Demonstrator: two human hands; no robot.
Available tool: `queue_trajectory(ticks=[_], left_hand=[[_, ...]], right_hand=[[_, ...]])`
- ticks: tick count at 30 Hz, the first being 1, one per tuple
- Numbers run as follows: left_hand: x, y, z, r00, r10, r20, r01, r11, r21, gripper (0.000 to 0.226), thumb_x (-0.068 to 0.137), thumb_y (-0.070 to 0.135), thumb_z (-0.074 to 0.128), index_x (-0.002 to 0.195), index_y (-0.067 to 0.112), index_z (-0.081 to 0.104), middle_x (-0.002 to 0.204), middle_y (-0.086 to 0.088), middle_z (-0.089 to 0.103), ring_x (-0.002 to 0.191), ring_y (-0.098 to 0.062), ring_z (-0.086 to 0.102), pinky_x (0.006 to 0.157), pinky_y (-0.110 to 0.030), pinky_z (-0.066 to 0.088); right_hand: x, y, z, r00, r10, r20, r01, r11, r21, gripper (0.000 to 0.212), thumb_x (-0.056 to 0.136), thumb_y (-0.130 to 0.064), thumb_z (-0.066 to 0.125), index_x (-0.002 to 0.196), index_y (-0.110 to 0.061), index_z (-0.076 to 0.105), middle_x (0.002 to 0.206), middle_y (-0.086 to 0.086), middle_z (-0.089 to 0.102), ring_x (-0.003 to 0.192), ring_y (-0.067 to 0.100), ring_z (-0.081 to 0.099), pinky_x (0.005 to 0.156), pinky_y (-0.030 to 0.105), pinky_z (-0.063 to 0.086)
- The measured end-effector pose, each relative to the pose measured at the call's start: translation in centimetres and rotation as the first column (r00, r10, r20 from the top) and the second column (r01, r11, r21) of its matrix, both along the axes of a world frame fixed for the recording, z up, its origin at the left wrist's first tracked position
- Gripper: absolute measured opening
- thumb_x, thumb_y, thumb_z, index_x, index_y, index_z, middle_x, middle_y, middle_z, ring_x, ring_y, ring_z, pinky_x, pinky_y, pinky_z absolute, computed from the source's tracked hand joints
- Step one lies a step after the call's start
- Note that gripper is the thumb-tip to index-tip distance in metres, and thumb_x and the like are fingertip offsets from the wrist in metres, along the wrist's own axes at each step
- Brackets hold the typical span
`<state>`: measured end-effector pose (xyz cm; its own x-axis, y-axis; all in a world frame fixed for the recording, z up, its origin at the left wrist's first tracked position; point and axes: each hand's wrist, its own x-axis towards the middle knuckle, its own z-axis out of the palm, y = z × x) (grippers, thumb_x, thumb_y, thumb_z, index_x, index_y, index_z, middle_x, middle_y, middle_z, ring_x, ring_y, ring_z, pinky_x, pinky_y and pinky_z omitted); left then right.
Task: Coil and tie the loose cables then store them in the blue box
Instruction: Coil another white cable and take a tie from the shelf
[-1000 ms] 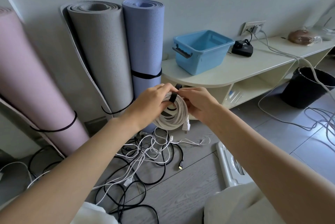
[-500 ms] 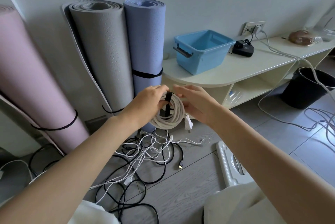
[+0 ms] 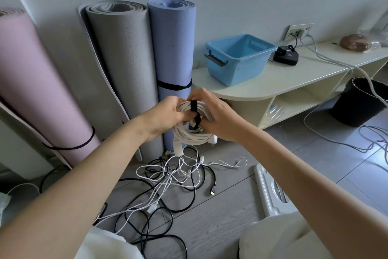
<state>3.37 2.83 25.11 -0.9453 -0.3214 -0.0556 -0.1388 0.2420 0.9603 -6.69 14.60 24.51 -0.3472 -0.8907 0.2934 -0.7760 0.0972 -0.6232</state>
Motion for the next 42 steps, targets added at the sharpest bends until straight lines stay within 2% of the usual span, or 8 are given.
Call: queue_trajectory(ticks=[4, 10, 17, 20, 25, 30, 34, 42], left_hand=[[0.8, -0.2, 0.7, 0.996, -0.082, -0.037, 0.089, 0.954, 0.285, 0.009, 0.089, -0.001, 0.052, 0.097, -0.002, 0.056, 0.062, 0.000, 0.053, 0.052, -0.001, 0.051, 0.053, -0.011, 0.042], [1.4, -0.6, 1.0, 0.991, -0.129, -0.047, 0.137, 0.899, 0.416, 0.009, 0.081, 0.011, 0.053, 0.082, 0.002, 0.055, 0.056, 0.004, 0.057, 0.050, -0.001, 0.052, 0.051, -0.011, 0.043], [1.5, -0.9, 0.9, 0.987, -0.158, -0.026, 0.144, 0.804, 0.577, 0.010, 0.080, 0.013, 0.060, 0.081, 0.003, 0.063, 0.071, -0.005, 0.063, 0.056, -0.008, 0.058, 0.061, -0.017, 0.051], [1.4, -0.8, 1.2, 0.983, -0.181, 0.002, 0.133, 0.729, 0.671, 0.014, 0.078, 0.010, 0.048, 0.087, 0.002, 0.057, 0.071, -0.008, 0.064, 0.055, -0.010, 0.058, 0.061, -0.019, 0.052], [1.2, -0.2, 1.1, 0.968, -0.241, 0.062, 0.161, 0.795, 0.584, 0.016, 0.086, 0.003, 0.043, 0.087, 0.001, 0.059, 0.071, -0.004, 0.065, 0.058, -0.007, 0.060, 0.062, -0.016, 0.051], [0.8, 0.4, 1.0, 0.967, -0.228, 0.114, 0.150, 0.870, 0.469, 0.022, 0.096, 0.002, 0.040, 0.086, 0.002, 0.059, 0.069, 0.000, 0.064, 0.057, -0.004, 0.055, 0.059, -0.012, 0.048], [0.6, 0.9, 0.5, 0.961, -0.253, 0.116, 0.189, 0.899, 0.396, 0.017, 0.095, 0.003, 0.044, 0.087, 0.004, 0.059, 0.075, -0.002, 0.060, 0.068, -0.008, 0.049, 0.062, -0.010, 0.045], [0.3, 0.8, 0.7, 0.979, -0.204, 0.023, 0.185, 0.928, 0.324, 0.019, 0.092, 0.002, 0.049, 0.109, 0.003, 0.058, 0.086, -0.007, 0.062, 0.072, -0.005, 0.058, 0.065, -0.011, 0.046]], right_hand=[[-0.1, 0.4, 0.4, 0.994, 0.007, -0.109, -0.016, 0.997, -0.080, 0.054, 0.066, 0.008, 0.057, 0.118, -0.008, 0.052, 0.114, 0.011, 0.050, 0.102, 0.027, 0.055, 0.087, 0.030, 0.042], [0.4, 0.9, 0.8, 0.970, 0.011, -0.242, -0.071, 0.968, -0.240, 0.034, 0.075, -0.022, 0.054, 0.104, -0.011, 0.066, 0.109, 0.005, 0.047, 0.095, 0.016, 0.052, 0.089, 0.020, 0.038], [-0.1, 0.2, 0.8, 0.998, -0.032, -0.056, 0.011, 0.943, -0.333, 0.025, 0.076, -0.028, 0.066, 0.085, -0.008, 0.076, 0.090, -0.017, 0.056, 0.088, 0.004, 0.050, 0.081, 0.013, 0.039], [0.0, 0.2, 0.8, 0.996, -0.023, 0.083, 0.046, 0.958, -0.282, 0.015, 0.075, -0.019, 0.071, 0.084, -0.008, 0.076, 0.087, -0.020, 0.057, 0.082, 0.013, 0.058, 0.079, 0.021, 0.044], [-0.1, 0.3, 1.2, 0.930, -0.069, 0.361, 0.149, 0.968, -0.199, 0.015, 0.074, -0.006, 0.075, 0.069, -0.020, 0.072, 0.059, -0.013, 0.057, 0.057, 0.004, 0.049, 0.060, 0.022, 0.038], [0.0, 0.5, 1.1, 0.769, -0.123, 0.627, 0.247, 0.962, -0.114, 0.014, 0.077, -0.003, 0.071, 0.072, -0.016, 0.069, 0.072, 0.010, 0.064, 0.069, 0.020, 0.055, 0.075, 0.036, 0.047], [-0.4, 0.1, 0.4, 0.760, -0.190, 0.621, 0.274, 0.961, -0.041, 0.020, 0.078, 0.001, 0.069, 0.077, -0.015, 0.058, 0.069, 0.000, 0.052, 0.063, 0.013, 0.050, 0.072, 0.027, 0.046], [-0.7, 1.1, 0.3, 0.778, -0.079, 0.623, 0.072, 0.997, 0.036, 0.036, 0.096, -0.021, 0.049, 0.081, 0.004, 0.070, 0.077, 0.019, 0.070, 0.069, 0.013, 0.061, 0.085, 0.035, 0.048]])
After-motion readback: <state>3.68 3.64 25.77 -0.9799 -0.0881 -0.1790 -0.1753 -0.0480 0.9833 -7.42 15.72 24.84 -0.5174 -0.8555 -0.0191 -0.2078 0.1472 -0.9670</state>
